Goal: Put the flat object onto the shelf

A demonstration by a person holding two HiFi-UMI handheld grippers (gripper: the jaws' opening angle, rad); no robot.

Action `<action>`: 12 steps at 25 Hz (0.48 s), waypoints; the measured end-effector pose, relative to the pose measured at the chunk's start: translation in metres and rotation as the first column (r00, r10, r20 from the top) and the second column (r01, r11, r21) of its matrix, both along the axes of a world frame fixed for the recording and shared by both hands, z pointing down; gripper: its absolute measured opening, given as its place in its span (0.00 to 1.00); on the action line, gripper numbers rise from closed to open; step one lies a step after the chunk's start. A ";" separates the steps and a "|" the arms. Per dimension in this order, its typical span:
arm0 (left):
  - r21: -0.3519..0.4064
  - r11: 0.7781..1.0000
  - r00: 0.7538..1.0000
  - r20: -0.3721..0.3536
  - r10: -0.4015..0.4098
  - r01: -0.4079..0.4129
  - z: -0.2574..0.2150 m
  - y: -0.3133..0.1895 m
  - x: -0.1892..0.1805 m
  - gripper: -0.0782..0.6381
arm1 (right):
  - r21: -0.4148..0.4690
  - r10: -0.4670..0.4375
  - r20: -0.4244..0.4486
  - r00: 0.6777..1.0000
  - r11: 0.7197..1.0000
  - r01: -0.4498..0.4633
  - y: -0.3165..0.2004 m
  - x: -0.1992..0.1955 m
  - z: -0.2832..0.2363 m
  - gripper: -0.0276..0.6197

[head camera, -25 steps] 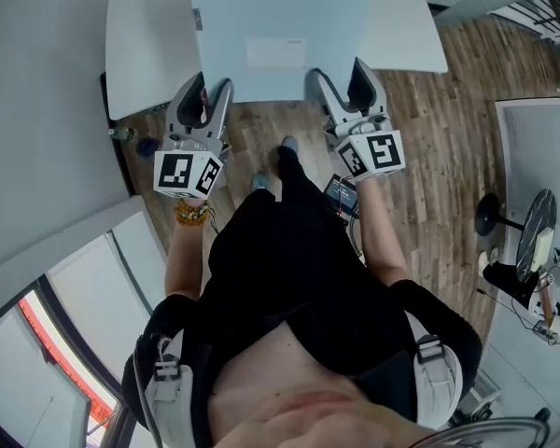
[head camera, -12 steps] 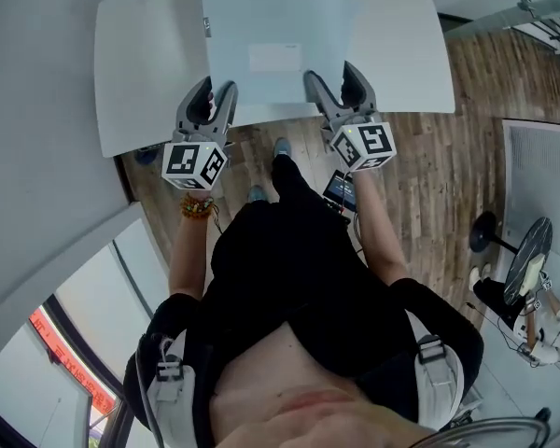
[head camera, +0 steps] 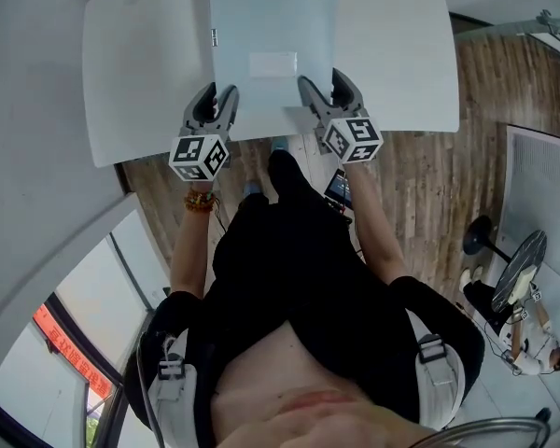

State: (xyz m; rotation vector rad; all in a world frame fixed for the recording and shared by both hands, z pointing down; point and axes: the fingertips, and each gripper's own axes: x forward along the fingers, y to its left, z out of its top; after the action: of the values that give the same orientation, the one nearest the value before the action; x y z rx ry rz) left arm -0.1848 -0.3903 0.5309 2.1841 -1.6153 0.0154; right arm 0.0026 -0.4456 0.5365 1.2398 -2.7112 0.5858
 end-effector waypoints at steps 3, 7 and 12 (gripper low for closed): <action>-0.046 0.999 1.000 -0.002 -0.006 0.006 0.022 -0.004 0.003 0.36 | -0.055 -0.006 -0.005 1.000 0.998 0.005 -0.005 0.003 0.025 0.48; -0.100 0.995 1.000 0.004 -0.012 0.012 0.048 -0.007 0.005 0.36 | -0.117 -0.022 -0.022 1.000 0.993 0.019 -0.009 0.004 0.054 0.48; -0.173 0.985 1.000 -0.003 -0.013 0.012 0.075 -0.002 0.006 0.37 | -0.187 -0.033 -0.038 0.999 0.982 0.025 -0.005 0.003 0.083 0.48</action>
State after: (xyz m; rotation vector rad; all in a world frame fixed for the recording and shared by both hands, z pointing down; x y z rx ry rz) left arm -0.1792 -0.3924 0.6057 2.0409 -1.5637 0.1419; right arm 0.0058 -0.4509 0.6198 1.1512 -2.5675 0.7814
